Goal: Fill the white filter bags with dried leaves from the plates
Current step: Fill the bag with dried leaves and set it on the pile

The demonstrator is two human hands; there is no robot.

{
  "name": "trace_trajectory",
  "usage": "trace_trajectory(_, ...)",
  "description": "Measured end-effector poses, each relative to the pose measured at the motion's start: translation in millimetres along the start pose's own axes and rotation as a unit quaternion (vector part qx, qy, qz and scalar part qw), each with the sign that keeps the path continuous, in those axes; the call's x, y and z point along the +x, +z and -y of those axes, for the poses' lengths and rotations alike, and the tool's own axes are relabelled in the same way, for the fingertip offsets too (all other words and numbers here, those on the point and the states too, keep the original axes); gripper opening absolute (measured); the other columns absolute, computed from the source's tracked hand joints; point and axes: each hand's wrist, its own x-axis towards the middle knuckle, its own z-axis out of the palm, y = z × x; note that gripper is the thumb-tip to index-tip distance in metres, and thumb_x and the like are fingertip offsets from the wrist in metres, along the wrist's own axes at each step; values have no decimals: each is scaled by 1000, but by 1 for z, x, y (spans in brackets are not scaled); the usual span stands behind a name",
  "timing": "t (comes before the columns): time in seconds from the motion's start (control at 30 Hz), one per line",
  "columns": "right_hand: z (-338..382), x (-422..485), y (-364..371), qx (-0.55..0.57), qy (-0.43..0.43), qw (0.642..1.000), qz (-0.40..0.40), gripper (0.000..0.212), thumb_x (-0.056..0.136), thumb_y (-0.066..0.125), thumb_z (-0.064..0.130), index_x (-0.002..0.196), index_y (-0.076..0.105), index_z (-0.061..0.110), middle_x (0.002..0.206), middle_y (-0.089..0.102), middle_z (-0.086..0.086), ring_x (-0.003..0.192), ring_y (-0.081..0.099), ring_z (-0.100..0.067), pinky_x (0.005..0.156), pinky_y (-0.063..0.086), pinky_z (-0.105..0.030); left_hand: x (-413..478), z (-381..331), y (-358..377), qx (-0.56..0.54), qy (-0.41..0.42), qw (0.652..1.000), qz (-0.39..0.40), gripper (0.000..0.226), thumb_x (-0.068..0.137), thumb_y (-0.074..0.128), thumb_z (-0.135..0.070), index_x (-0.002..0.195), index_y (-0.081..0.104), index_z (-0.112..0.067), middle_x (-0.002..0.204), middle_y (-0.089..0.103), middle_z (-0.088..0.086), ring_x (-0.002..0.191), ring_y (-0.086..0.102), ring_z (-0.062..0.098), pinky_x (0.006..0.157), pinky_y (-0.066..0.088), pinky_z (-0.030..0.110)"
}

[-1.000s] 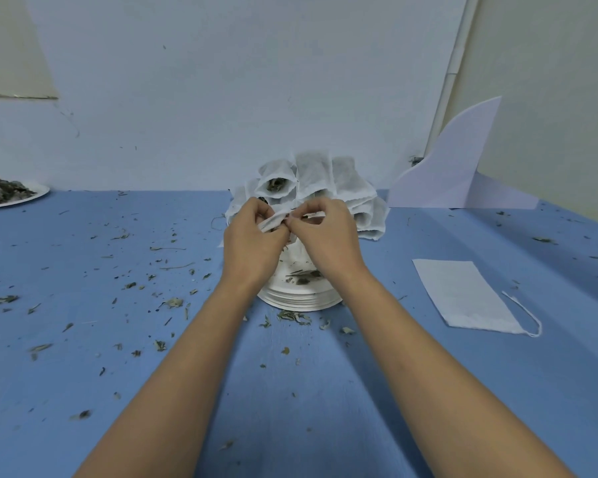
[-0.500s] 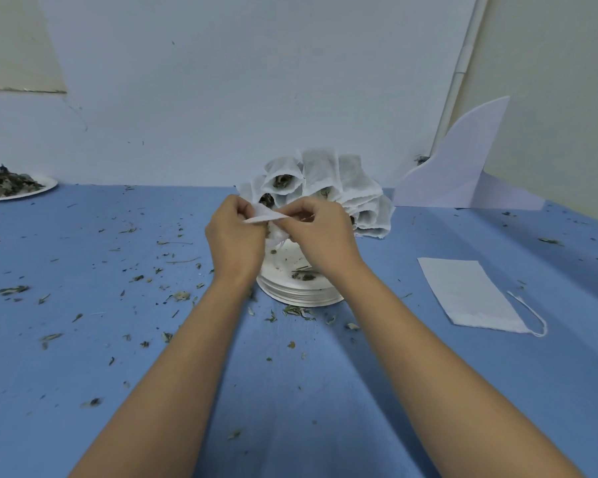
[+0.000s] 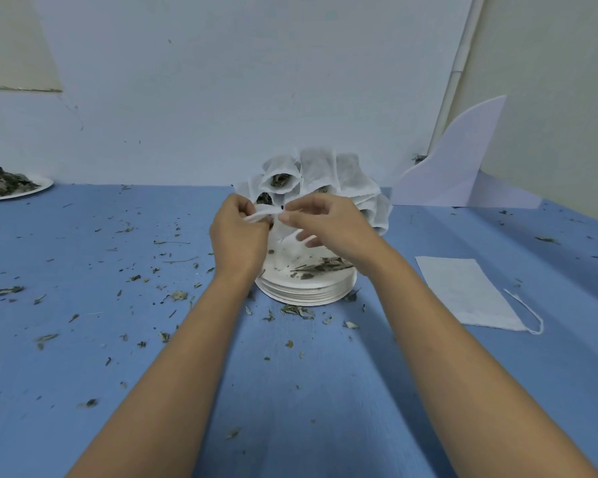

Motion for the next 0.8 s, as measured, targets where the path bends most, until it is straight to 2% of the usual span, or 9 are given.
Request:
trace_trajectory(0.1,-3,2,-18,-194,56,979,6,44,79,69,52,112,64,23,114,63,7,97,61,-11,76,45,-25,2,2,0,-17,-17,1000,-14,34,76,69,-9,66,39,-24,65,43,-8,56,38,8,46,31,13)
trace_trajectory(0.17,-4,1,-24,-353,83,930,62,57,77,65,61,118,63,22,123,59,4,112,53,-15,81,37,-26,3,2,1,-39,-38,998,-14,33,78,71,-17,71,40,-25,69,45,-7,60,43,11,53,37,18)
trace_trajectory(0.2,-4,0,-25,-387,103,912,92,62,75,64,64,120,62,22,126,57,3,115,51,-17,81,36,-26,3,1,2,-57,-53,997,-11,32,78,72,-18,73,41,-26,71,46,-7,62,45,12,57,42,22)
trace_trajectory(0.27,-3,-2,-22,-394,132,900,127,67,72,67,65,124,60,23,125,55,3,114,49,-17,81,35,-27,3,-2,2,-105,-82,991,-2,30,79,72,-18,77,43,-25,73,46,-6,67,49,12,70,52,34)
trace_trajectory(0.37,-3,-4,-16,-400,123,899,133,60,71,74,56,120,62,22,106,49,6,98,46,-14,78,36,-26,3,-5,0,-145,-108,984,3,28,79,72,-15,81,45,-23,76,47,-6,71,53,13,85,55,45)
trace_trajectory(0.5,-7,-2,-7,-368,81,919,117,32,76,78,31,104,67,20,95,56,5,83,48,-9,58,36,-17,3,-6,-1,-166,-126,978,0,27,81,71,-14,82,46,-21,77,48,-4,73,54,14,87,54,47)
trace_trajectory(0.6,-9,-1,0,-344,51,931,114,16,77,76,16,91,70,20,92,64,2,75,53,-7,56,38,-14,4,-6,-1,-178,-136,975,-8,25,81,70,-13,81,46,-20,78,50,-3,74,55,16,88,53,46)
trace_trajectory(0.73,-11,-1,7,-340,4,935,99,15,77,71,5,88,74,15,77,63,3,75,55,-9,55,40,-11,5,-7,-3,-182,-140,973,-17,24,81,70,-14,81,47,-21,78,51,-3,72,55,13,86,54,43)
trace_trajectory(0.8,-13,-1,10,-341,-10,935,94,12,77,70,4,86,74,10,80,66,1,76,55,-9,58,43,-14,7,-9,-3,-193,-143,970,-24,24,81,70,-13,81,48,-20,78,53,-3,68,56,11,83,54,41)
